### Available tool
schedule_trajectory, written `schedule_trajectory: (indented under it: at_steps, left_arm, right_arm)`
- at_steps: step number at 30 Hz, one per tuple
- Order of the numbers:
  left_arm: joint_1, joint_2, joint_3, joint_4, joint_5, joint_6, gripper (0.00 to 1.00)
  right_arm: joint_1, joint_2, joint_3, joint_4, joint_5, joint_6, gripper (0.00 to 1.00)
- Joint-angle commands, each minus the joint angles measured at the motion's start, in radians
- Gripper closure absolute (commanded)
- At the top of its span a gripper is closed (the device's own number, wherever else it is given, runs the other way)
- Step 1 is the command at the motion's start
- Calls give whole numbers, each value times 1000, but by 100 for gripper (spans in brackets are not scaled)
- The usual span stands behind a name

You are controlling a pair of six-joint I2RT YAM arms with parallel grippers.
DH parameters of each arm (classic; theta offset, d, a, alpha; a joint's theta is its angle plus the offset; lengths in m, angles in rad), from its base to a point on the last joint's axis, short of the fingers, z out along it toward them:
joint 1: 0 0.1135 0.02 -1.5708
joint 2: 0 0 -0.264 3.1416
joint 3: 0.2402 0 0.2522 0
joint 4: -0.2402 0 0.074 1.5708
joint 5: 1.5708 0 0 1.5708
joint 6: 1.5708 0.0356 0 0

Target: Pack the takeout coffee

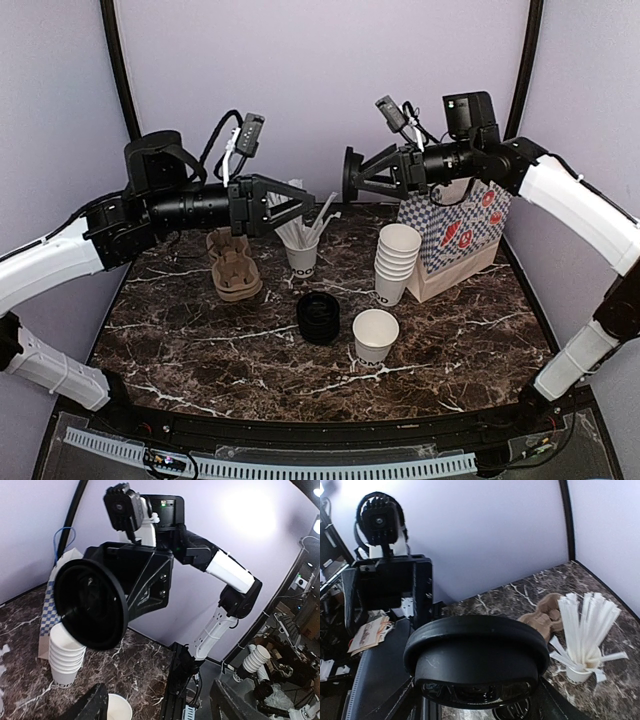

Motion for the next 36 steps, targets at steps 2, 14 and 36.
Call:
schedule_trajectory:
  at_steps: [2, 14, 36]
  left_arm:
    - [2, -157, -76, -168, -193, 90, 25]
    - [20, -156, -116, -228, -358, 112, 24]
    - [21, -141, -185, -199, -326, 77, 24]
  right_arm:
    - [-15, -79, 29, -320, 199, -364, 30]
    - [115, 17, -15, -788, 550, -754, 35]
    - [288, 204, 25, -874, 791, -797, 33]
